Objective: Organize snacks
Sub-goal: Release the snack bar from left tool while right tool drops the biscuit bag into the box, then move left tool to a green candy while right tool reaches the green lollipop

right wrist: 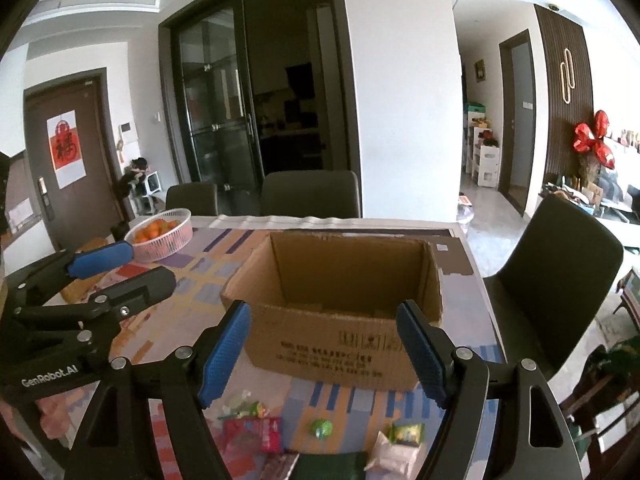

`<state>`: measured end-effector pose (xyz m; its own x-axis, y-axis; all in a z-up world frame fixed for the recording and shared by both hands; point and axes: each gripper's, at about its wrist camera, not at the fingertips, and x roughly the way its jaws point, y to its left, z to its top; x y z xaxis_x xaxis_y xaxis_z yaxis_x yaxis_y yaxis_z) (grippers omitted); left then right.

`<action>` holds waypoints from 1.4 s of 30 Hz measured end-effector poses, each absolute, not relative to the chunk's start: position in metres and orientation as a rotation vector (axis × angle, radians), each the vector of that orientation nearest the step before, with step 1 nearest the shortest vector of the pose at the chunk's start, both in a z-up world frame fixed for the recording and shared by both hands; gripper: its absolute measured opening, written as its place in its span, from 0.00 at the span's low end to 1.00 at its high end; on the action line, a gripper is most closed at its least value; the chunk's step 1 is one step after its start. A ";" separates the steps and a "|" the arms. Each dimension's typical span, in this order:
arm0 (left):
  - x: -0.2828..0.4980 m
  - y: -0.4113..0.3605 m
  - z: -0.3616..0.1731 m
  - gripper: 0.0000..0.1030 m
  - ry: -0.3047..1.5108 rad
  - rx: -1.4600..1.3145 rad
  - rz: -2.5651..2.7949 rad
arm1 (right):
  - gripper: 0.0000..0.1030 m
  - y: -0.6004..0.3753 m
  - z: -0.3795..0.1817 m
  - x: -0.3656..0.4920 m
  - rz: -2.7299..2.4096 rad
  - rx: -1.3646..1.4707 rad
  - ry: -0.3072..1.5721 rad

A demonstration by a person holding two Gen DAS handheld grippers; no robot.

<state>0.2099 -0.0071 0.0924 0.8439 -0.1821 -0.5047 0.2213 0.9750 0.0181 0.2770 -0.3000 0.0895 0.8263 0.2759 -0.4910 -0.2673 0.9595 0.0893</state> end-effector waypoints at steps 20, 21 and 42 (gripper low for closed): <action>0.173 0.011 0.017 0.69 0.707 0.091 -0.189 | 0.74 -0.284 0.029 0.242 0.311 -0.051 0.688; 0.172 0.012 0.012 0.69 0.721 0.086 -0.186 | 0.74 -0.284 0.024 0.242 0.313 -0.050 0.704; 0.189 0.022 -0.058 0.68 0.852 0.077 -0.185 | 0.74 -0.282 -0.040 0.243 0.271 -0.060 0.873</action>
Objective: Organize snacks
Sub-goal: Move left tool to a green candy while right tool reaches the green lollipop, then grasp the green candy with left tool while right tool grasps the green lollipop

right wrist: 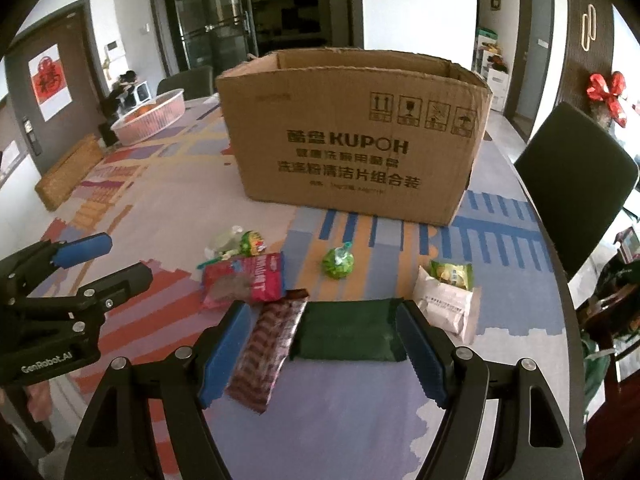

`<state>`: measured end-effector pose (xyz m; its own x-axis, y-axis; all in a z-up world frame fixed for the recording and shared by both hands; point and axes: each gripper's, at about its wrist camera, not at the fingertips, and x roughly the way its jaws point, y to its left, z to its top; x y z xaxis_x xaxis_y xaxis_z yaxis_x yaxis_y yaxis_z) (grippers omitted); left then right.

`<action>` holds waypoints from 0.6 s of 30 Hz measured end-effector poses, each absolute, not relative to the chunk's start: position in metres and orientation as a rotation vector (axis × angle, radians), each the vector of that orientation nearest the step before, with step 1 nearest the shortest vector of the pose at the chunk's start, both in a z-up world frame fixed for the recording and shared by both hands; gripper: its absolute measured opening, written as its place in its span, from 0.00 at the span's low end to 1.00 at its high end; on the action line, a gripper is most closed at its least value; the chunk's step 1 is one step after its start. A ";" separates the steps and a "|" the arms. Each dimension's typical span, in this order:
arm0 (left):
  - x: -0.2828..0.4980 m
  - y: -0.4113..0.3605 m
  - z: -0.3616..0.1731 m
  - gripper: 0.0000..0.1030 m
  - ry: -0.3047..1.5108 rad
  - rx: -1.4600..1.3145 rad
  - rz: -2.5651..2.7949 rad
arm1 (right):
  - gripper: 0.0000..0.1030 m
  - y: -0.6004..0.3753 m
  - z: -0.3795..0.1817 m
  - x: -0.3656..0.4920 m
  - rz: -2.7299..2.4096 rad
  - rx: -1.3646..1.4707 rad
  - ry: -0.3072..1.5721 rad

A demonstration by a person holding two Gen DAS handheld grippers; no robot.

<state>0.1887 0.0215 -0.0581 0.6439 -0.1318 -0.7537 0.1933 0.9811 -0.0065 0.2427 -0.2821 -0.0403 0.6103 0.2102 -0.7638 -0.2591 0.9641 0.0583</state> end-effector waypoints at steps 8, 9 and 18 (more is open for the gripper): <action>0.226 0.007 -0.071 0.54 0.867 0.074 -0.317 | 0.71 -0.290 -0.057 0.269 0.270 0.008 0.930; 0.231 0.005 -0.074 0.51 0.877 0.074 -0.330 | 0.69 -0.290 -0.060 0.273 0.276 0.016 0.938; 0.258 -0.005 -0.093 0.32 0.940 0.061 -0.400 | 0.56 -0.287 -0.071 0.294 0.296 0.026 0.958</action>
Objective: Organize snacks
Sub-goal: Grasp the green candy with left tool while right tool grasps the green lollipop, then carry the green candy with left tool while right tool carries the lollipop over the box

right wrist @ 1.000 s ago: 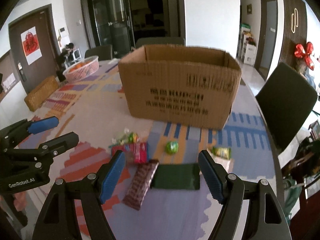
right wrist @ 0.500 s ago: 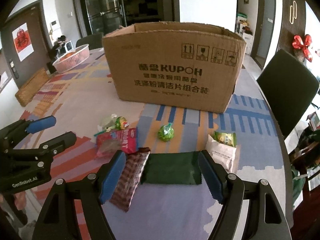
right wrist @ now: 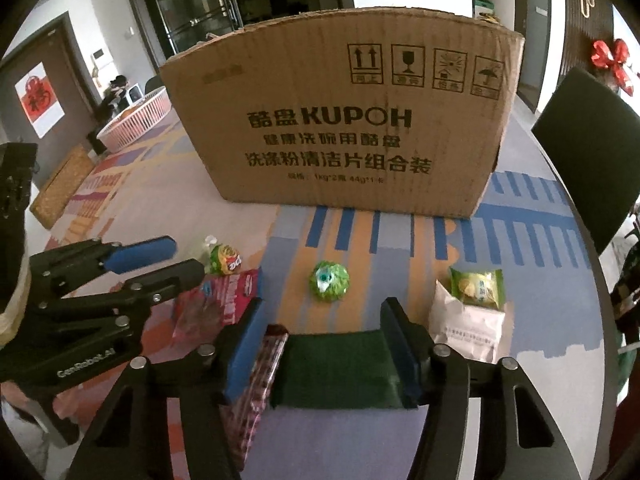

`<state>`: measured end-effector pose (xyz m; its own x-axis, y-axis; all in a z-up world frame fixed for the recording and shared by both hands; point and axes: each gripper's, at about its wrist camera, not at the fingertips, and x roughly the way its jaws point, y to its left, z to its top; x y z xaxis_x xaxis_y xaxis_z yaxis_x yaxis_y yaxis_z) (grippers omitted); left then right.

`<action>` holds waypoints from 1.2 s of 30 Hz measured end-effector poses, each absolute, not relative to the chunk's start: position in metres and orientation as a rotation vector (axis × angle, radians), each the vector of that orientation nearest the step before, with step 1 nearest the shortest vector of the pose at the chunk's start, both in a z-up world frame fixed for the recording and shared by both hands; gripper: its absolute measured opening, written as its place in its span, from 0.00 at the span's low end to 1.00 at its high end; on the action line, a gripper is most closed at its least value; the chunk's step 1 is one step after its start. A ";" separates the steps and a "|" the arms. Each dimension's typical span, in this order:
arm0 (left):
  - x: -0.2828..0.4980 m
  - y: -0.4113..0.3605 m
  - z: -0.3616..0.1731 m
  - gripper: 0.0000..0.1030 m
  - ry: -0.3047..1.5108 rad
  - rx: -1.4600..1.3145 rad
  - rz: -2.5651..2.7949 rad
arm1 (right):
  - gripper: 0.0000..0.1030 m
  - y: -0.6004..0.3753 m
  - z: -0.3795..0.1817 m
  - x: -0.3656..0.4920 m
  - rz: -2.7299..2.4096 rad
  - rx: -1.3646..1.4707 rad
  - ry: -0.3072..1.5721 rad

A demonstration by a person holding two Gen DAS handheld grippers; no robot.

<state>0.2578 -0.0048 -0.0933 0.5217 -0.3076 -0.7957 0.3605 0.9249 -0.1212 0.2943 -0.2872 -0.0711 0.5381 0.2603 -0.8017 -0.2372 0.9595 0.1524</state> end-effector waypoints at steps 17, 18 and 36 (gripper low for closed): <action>0.279 -0.012 -0.110 0.24 0.987 0.065 -0.403 | 0.40 -0.285 -0.092 0.325 0.314 0.056 1.012; 0.280 -0.012 -0.111 0.24 0.990 0.063 -0.403 | 0.40 -0.283 -0.094 0.327 0.318 0.056 1.015; 0.264 -0.014 -0.083 0.24 0.907 0.087 -0.352 | 0.27 -0.266 -0.081 0.322 0.327 0.008 0.965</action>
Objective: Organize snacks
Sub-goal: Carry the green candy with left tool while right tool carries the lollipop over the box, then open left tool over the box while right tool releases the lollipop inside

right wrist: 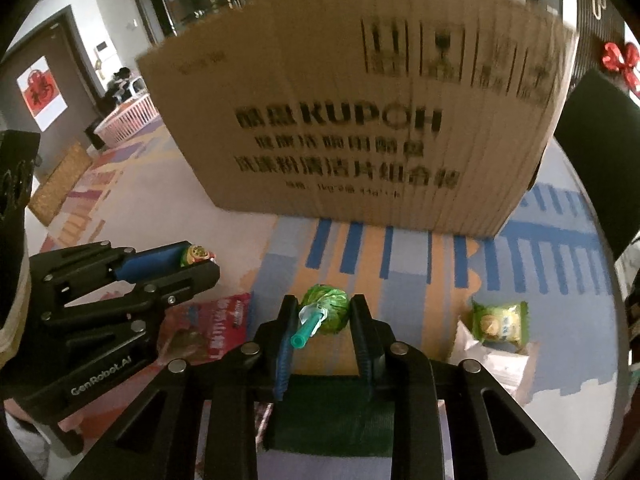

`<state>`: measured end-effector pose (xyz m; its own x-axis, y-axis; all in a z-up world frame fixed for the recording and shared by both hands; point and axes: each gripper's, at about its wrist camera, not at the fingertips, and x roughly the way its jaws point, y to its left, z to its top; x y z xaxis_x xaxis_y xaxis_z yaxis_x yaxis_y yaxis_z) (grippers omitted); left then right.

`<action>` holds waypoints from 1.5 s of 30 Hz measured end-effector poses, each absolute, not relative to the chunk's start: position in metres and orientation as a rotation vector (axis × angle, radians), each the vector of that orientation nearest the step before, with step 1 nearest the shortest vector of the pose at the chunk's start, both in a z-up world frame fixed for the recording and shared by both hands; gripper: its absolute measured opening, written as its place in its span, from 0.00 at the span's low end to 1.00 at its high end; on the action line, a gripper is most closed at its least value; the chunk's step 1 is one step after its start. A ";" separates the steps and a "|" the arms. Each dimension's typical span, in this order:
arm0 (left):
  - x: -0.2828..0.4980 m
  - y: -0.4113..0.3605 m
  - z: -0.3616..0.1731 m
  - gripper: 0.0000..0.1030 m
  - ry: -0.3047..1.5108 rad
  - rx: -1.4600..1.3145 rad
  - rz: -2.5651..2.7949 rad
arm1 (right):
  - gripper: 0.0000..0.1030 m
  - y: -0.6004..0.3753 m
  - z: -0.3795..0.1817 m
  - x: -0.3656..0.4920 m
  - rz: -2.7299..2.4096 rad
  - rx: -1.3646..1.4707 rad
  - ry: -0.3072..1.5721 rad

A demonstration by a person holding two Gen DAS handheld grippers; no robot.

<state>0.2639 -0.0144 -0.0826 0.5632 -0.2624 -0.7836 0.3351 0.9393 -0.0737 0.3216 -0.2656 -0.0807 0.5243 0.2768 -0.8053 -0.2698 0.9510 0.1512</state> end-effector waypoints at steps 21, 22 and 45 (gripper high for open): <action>0.251 -0.023 0.051 0.24 0.608 0.051 -0.357 | 0.27 -0.291 0.039 0.301 0.351 0.058 0.672; 0.254 -0.024 0.057 0.24 0.597 0.052 -0.352 | 0.27 -0.292 0.044 0.303 0.347 0.059 0.661; 0.364 -0.036 0.070 0.24 0.682 0.059 -0.318 | 0.27 -0.292 0.080 0.391 0.273 -0.017 0.640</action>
